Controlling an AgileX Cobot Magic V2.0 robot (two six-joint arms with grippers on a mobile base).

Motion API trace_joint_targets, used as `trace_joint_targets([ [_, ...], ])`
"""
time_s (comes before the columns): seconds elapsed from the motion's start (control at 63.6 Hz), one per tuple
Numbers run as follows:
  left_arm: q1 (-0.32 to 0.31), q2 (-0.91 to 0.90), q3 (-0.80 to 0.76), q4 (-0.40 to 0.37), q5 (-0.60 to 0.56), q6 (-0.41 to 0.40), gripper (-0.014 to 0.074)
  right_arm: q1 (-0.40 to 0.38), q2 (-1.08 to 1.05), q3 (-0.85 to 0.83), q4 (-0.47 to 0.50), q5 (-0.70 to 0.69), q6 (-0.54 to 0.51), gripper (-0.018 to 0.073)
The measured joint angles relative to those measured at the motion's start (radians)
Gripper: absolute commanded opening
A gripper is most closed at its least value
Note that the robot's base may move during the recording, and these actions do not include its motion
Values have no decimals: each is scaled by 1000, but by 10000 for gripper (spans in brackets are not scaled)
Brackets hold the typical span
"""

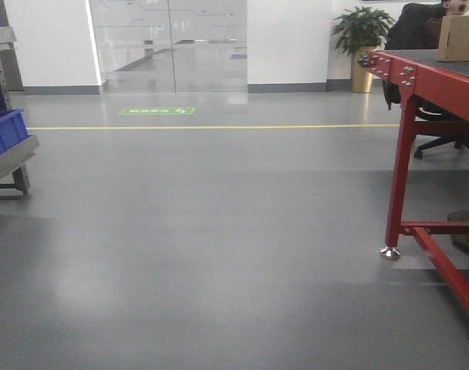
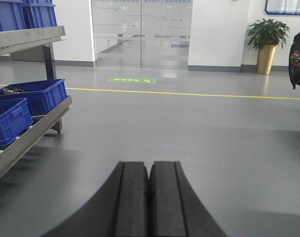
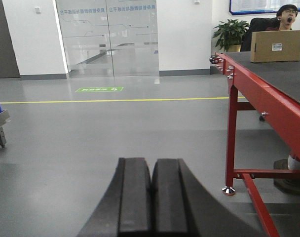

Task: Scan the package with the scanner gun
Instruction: 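Drive the base across the floor toward the red-framed table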

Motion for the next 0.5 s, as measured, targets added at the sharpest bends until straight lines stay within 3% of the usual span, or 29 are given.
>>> trace_joint_targets([
  [0.267,0,0,0,0,0,0,-111,-10,0,0,0,0,0,-153],
  [0.503,-9,0,0,0,0,0,-111,-64,0,0,0,0,0,-153],
])
